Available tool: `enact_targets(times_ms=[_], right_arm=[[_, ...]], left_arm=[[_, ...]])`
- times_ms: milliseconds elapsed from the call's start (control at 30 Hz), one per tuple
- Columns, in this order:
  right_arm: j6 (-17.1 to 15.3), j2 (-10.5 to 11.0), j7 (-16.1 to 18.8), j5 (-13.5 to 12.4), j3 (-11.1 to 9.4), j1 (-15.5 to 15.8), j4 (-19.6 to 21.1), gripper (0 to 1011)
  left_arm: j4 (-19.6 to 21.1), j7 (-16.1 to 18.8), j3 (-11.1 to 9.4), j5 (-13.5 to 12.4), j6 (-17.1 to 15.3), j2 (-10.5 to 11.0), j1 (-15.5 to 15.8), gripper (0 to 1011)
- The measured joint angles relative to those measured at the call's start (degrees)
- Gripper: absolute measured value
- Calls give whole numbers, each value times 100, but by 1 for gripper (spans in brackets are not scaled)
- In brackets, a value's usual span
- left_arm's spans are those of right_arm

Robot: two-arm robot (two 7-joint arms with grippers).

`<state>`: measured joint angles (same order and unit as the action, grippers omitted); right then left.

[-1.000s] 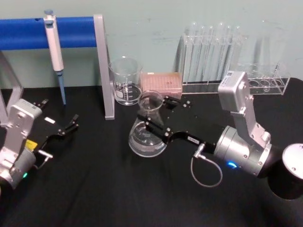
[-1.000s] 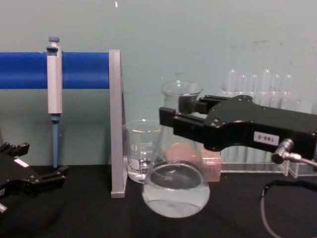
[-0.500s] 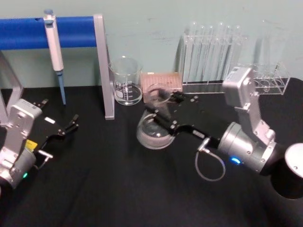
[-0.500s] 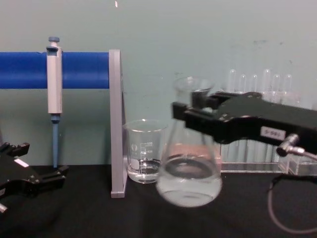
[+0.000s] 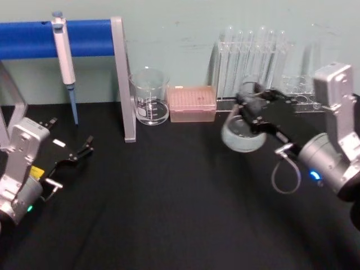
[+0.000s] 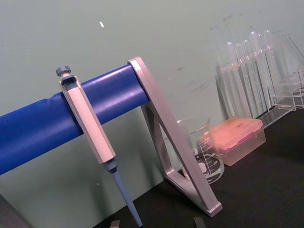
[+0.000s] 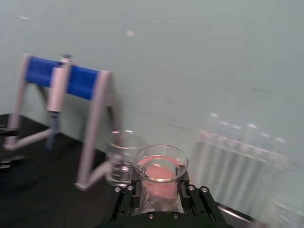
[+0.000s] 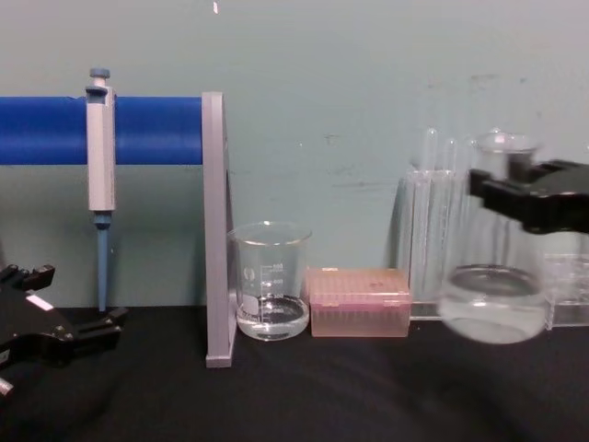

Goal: Grasp the erlenmeyer flask with one hand, shake it three times, then place it back.

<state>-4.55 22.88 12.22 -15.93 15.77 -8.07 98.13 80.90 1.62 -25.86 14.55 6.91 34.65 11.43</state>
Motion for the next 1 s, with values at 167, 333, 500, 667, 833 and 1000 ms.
enact_targets(times_ms=[167,333,500,667,833,1000], right_arm=[[-107,-42,-223,72,-261,109,45,453],[-159,-100,-273,135,-388,159,61,453],[-163,-143,-106,154,-384,127,30,453],[-117,-167,336,121,-233,27,-23,453],[-39,-137,830,-22,48,-101,-59,453],[9,-75,1253,-197,336,-239,-101,453]], left_arm=[[0,0,0,0,0,0,0,1001],[0,0,0,0,0,0,0,1001],[0,0,0,0,0,0,0,1001],[0,0,0,0,0,0,0,1001],[0,0,0,0,0,0,0,1001],[0,0,0,0,0,0,0,1001]])
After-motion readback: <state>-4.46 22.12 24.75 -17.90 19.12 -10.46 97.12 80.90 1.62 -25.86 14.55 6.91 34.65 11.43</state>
